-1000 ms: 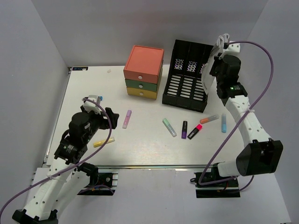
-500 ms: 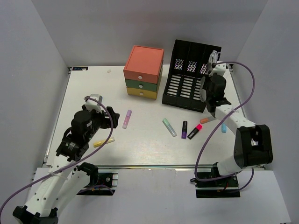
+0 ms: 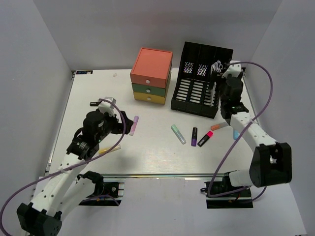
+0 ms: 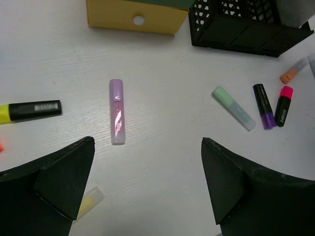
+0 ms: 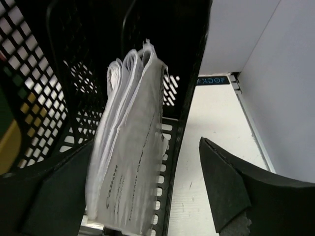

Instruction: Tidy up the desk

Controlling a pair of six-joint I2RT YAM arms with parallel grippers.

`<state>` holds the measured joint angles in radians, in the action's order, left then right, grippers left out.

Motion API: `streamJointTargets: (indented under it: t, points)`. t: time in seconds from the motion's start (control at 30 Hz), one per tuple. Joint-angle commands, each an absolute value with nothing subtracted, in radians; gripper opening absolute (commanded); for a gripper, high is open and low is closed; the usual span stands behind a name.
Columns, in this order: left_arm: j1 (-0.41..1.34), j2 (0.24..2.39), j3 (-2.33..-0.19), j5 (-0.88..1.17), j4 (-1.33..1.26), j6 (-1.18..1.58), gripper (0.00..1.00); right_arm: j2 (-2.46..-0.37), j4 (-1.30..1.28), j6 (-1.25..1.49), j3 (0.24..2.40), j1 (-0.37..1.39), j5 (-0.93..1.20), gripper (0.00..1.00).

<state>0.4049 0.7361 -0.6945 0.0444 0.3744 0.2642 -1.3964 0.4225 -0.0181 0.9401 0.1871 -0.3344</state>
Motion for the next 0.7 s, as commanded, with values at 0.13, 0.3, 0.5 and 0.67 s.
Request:
streamJointTargets:
  t: [0.13,0.3,0.5,0.67]
  points:
    - [0.403,0.879,-0.741,0.161,0.279,0.302,0.91,-1.12,0.186,-0.035,1.047,0.157,-0.013,0.54]
    - [0.403,1.005,-0.796,0.215,0.186,0.363,0.18,-1.065,-0.038,-0.144,0.984,0.159,0.979,0.0]
    - [0.403,1.213,-0.883,0.155,0.085,0.494,0.26,-1.048,0.2,0.055,0.775,0.164,1.039,0.3]
    - [0.403,1.388,-0.997,0.127,-0.021,0.538,0.6,-1.006,0.23,0.081,0.706,0.158,0.982,0.69]
